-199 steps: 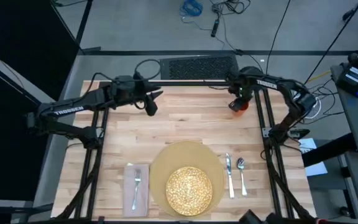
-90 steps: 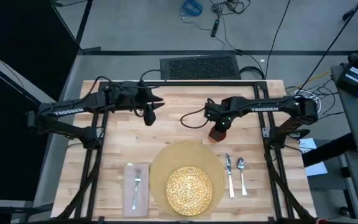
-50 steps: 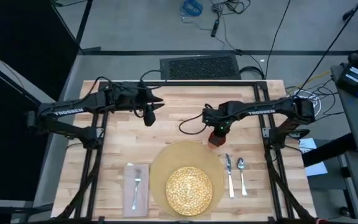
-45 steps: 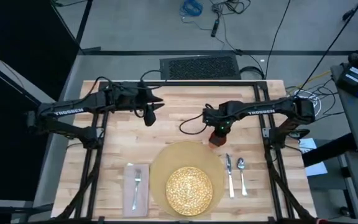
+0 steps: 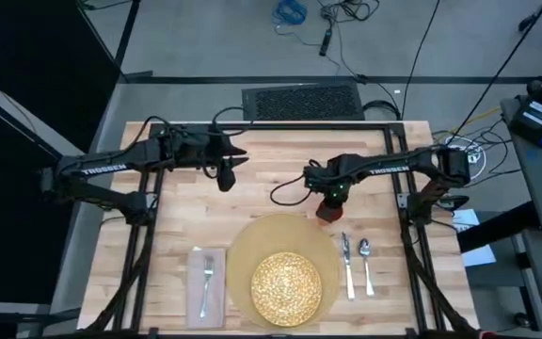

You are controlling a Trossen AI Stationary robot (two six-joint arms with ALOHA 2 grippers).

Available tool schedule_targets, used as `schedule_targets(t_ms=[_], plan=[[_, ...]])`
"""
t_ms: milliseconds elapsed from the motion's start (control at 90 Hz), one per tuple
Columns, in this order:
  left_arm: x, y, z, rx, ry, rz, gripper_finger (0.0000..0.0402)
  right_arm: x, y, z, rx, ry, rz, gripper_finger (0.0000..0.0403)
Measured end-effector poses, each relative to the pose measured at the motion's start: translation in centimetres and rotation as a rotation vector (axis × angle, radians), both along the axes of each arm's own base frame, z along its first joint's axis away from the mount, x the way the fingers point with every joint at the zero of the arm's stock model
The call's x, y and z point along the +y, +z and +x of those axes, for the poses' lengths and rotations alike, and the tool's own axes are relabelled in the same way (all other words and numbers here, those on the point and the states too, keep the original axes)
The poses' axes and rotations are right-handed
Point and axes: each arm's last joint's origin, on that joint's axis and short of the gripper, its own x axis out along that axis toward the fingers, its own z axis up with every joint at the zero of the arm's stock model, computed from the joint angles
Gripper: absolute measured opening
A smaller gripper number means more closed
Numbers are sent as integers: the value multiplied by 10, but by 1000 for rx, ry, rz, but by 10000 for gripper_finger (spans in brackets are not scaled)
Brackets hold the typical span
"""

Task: Set table place
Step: Put the cup on top of the brown table mat, then return to Home Position

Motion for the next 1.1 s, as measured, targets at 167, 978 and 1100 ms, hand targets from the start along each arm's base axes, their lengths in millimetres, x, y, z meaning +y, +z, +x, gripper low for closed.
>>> schedule_targets(t_ms=[167, 978, 1100], plan=[[0, 0, 0, 0, 0, 0, 81, 0, 0, 0, 3, -3, 7, 54], [-5, 16, -10, -94, -50, 65, 81, 17, 116, -6, -191, 216, -35, 158], [-13, 24, -27, -202, -67, 91, 74, 37, 143, -39, -391, 227, -79, 156]])
